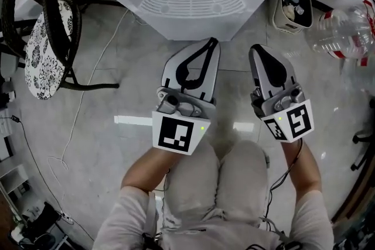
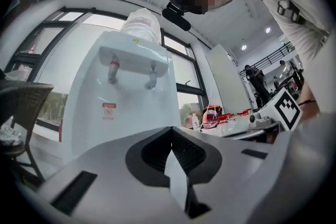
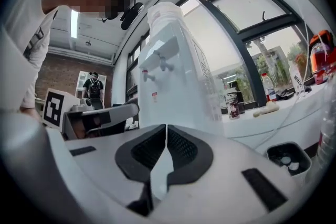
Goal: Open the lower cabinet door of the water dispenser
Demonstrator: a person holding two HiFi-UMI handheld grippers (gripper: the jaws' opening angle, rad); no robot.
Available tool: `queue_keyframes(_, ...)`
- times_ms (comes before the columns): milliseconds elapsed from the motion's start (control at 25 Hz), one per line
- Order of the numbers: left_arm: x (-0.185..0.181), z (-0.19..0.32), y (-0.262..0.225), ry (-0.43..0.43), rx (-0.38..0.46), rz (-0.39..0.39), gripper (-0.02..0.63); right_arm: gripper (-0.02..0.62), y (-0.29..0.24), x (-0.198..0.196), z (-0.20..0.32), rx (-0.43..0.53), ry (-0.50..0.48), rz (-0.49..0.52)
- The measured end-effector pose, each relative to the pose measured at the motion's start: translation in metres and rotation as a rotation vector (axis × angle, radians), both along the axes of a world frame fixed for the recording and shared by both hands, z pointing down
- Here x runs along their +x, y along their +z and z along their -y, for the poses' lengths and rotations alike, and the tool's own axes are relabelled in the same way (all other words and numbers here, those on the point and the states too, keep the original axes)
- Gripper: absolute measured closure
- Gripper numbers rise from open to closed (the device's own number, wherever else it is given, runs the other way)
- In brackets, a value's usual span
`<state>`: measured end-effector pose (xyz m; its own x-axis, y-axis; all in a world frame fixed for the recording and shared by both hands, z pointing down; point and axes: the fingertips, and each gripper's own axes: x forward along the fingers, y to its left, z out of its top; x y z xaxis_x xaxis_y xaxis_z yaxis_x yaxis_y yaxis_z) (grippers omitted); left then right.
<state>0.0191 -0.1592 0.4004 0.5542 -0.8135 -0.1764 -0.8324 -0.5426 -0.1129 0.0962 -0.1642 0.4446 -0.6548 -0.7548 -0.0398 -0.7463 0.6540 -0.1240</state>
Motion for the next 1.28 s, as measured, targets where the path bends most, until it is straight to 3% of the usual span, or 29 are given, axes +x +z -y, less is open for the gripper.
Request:
queue_keyframes(280, 0.023, 0.022, 0.07, 0.013, 0.002, 0.048, 0.603, 0.577, 0.058, 0.0, 0.031, 0.038, 0.035, -0.017)
queue_keyframes(680, 0.039, 0.042, 0.106, 0.03, 0.023, 0.041, 0.603, 0.572, 0.093, 0.003, 0.049, 0.081, 0.019, -0.006)
queue_keyframes(920, 0.045, 0.044, 0.11, 0.043, 0.022, 0.05, 0.603, 0.426, 0.112, 0.003, 0.067, 0.077, 0.0, -0.05)
queue_keyframes(1280, 0.038, 0.035, 0.108, 0.044, 0.04, 0.033, 0.603, 0.33, 0.131, 0.008, 0.09, 0.046, -0.007, -0.045)
